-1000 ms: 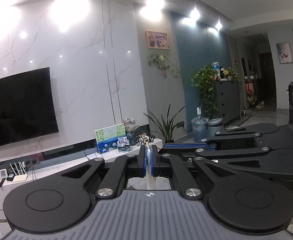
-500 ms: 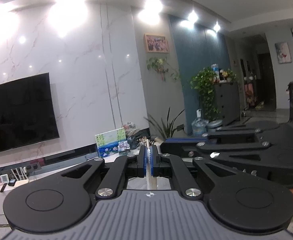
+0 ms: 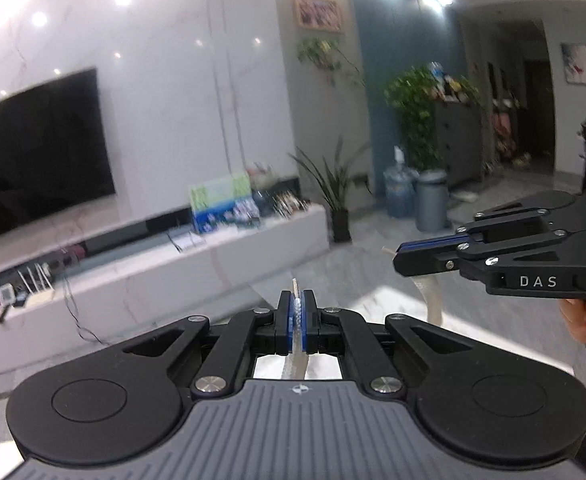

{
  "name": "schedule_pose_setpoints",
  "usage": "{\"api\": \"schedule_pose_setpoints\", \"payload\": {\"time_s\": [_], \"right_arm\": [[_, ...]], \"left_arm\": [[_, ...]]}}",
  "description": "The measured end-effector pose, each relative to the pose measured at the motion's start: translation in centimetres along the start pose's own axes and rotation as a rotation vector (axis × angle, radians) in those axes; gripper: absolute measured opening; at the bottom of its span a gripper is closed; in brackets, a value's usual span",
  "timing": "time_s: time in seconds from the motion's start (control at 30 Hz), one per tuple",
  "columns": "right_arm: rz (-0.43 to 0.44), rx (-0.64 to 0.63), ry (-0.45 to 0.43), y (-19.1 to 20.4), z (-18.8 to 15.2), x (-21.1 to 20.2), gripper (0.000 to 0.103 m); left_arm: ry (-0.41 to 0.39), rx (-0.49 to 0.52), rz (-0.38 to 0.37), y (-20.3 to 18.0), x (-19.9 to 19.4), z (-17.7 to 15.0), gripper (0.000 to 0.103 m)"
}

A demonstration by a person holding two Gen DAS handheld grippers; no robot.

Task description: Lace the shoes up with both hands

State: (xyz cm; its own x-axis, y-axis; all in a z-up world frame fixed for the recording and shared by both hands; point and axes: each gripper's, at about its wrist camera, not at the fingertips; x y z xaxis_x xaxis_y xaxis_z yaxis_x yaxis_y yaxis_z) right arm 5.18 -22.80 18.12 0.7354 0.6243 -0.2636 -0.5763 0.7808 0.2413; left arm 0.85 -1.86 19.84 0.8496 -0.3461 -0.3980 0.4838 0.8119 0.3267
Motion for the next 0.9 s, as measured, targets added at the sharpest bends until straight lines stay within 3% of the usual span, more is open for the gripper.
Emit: {"api": "schedule_pose_setpoints", "payload": {"time_s": [0.17, 0.33, 0.53, 0.77, 0.9], "right_arm": [[0.027, -0.006, 0.113, -1.0, -4.7, 1.5, 0.001], [0.019, 0.027, 0.202, -1.8, -8.0, 2.7, 0.002], [0.002, 0.121, 0.265, -2.7, -11.0, 3.5, 0.002], [-0.003, 0.241, 0.324, -3.8, -14.2, 4.9, 0.002], [0.003, 0.232, 0.361, -3.9, -15.3, 6.0, 0.002]], "left_arm": [[0.107, -0.017, -0.025, -0.2, 1.7, -4.0, 0.003], [0.173, -0.095, -0.041, 0.0, 3.2, -7.3, 0.003], [0.241, -0.192, -0.123, 0.7, 5.0, -11.4, 0.003], [0.369, -0.276, -0.061, 2.8, 8.4, -15.8, 0.003], [0.413, -0.296, -0.059, 3.6, 10.2, -17.7, 0.003]]}}
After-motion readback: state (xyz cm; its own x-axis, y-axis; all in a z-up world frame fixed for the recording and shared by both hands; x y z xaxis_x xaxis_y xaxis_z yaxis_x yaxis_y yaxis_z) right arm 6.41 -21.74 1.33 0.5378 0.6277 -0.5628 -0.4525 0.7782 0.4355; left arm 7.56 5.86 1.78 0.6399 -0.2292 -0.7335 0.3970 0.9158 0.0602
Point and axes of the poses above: each gripper's, at about its wrist camera, not at the fingertips, and x roughly the way its jaws point, y to its left, z to its top, and after that the axes turned 13 degrees about x, right-handed
